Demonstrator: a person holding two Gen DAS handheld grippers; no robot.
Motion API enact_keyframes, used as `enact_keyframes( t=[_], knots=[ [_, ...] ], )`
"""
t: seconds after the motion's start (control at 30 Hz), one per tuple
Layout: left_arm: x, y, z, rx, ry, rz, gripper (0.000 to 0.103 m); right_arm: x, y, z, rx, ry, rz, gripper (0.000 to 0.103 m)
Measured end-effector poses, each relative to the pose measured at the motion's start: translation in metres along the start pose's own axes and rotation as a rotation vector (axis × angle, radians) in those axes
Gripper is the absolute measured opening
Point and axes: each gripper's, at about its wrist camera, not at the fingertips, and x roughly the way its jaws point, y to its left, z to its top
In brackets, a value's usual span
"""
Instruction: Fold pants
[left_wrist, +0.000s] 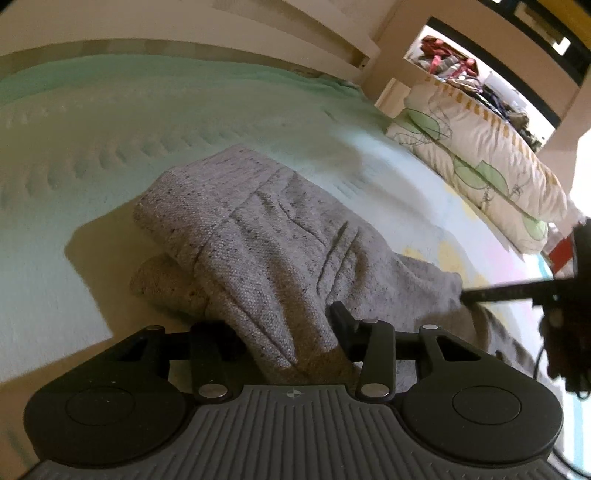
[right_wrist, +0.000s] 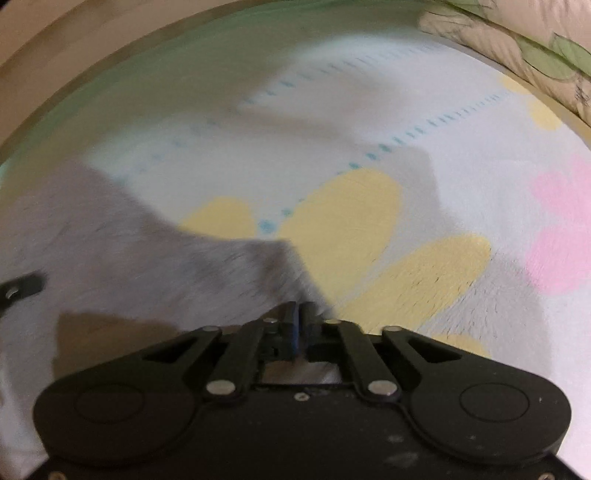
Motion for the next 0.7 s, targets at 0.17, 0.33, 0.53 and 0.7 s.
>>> enact_keyframes(
  t=[0.17,0.33,0.53,0.7],
  knots=[
    [0.0,0.003,0.001,0.007,-0.001,-0.019,0.043,-0.01,0.0,0.007,0.022,-0.045,-0.023,0.004],
    [0.001,0.005,0.001,0.006,-0.008,-0.027,0.043,-0.045,0.021,-0.007,0.008,-0.071,0.098,0.005],
    [0.0,0.006,0.001,-0.001,-0.008,-0.033,0.045,-0.027,0.056,-0.035,-0.027,0.022,0.145,0.006],
    [0.002,0.014,0.006,-0.079,0.013,-0.074,0.052,-0.026,0.058,-0.032,-0.01,0.012,0.136,0.006]
  ],
)
